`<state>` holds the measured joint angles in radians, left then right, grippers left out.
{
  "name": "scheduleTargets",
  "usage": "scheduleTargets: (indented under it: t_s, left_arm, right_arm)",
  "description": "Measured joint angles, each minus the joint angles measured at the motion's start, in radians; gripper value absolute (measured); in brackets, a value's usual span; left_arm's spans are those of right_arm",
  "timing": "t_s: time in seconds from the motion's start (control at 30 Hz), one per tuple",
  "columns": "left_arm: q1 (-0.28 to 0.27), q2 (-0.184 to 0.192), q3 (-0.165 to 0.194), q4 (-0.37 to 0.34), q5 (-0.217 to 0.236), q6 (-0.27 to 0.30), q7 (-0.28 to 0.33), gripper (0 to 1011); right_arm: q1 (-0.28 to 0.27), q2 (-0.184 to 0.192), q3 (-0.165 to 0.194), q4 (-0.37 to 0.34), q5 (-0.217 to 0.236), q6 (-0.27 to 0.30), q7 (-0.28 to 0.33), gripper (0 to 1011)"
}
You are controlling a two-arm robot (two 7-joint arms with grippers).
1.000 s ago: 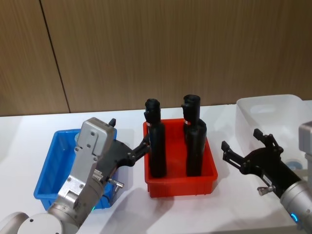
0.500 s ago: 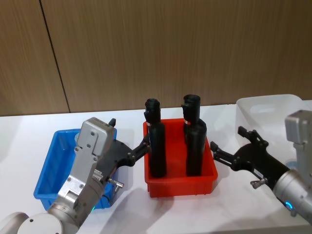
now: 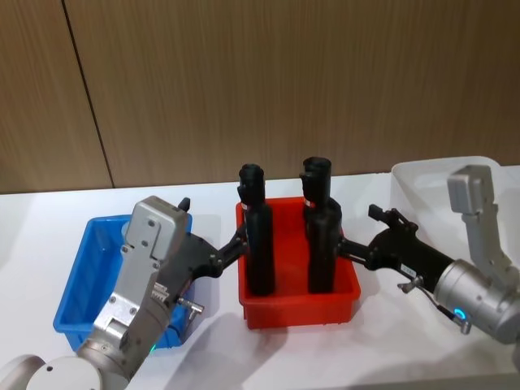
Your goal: Pick the cotton swabs from the blue box and place them into the white box.
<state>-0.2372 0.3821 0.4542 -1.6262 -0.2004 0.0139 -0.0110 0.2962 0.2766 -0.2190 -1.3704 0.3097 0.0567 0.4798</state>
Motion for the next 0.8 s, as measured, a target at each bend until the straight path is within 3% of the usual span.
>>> scheduleTargets:
  t_s: [0.33, 0.8]
  left_arm:
    - [0.0, 0.0, 0.0, 0.0, 0.0, 0.0, 0.0, 1004]
    - [0.0, 0.0, 0.0, 0.0, 0.0, 0.0, 0.0, 1004]
  right_arm:
    - [0.112, -0.035, -0.003, 0.176, 0.032, -0.028, 0.081, 1002]
    - [0.211, -0.069, -0.012, 0.354, 0.063, -0.072, 0.167, 1001]
